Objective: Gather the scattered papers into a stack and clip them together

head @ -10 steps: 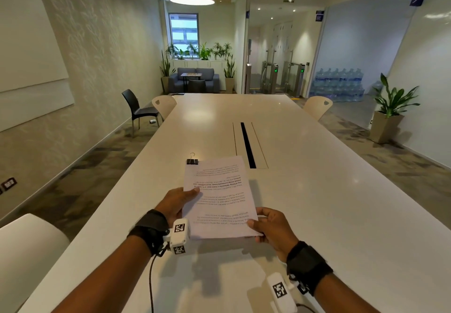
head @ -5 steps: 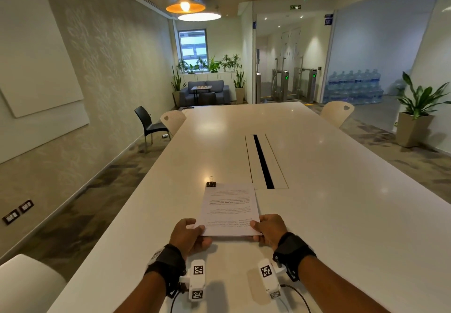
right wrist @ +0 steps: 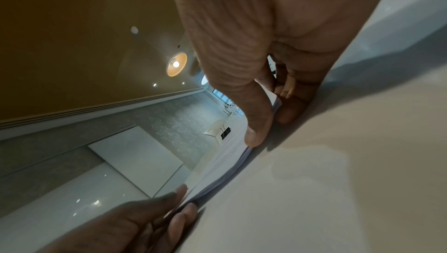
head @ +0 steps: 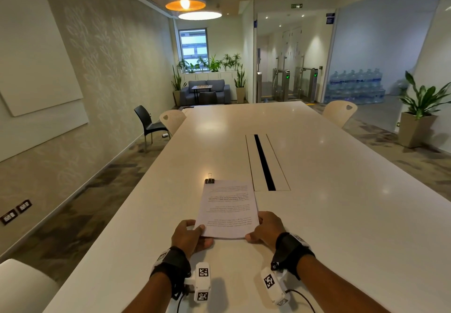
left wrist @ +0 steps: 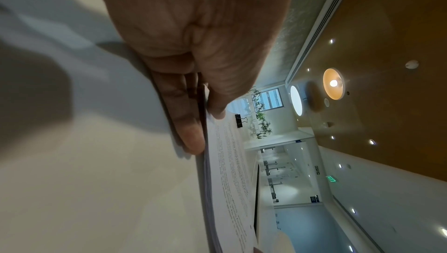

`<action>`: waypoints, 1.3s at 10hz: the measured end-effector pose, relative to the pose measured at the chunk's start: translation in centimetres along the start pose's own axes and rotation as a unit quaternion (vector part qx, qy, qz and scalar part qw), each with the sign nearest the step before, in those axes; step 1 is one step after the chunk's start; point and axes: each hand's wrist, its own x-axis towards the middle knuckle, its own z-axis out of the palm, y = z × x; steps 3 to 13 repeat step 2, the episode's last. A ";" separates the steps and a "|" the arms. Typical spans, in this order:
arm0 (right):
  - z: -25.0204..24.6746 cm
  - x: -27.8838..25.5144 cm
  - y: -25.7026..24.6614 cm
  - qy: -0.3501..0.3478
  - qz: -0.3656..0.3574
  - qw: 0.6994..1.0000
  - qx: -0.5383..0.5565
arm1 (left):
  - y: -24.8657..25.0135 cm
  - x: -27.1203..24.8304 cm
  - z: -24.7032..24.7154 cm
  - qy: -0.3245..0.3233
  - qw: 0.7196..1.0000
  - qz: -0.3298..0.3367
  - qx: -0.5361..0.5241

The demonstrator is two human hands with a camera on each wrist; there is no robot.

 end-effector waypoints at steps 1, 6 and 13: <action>-0.4 -0.9 -0.7 0.006 0.000 0.997 -0.077 | 0.5 -0.8 -0.3 0.042 0.997 0.003 0.064; -1.0 -2.0 -0.5 0.001 0.036 0.993 -0.109 | 0.3 -1.6 -1.0 0.092 0.988 0.013 0.127; -1.0 -2.0 -0.5 0.001 0.036 0.993 -0.109 | 0.3 -1.6 -1.0 0.092 0.988 0.013 0.127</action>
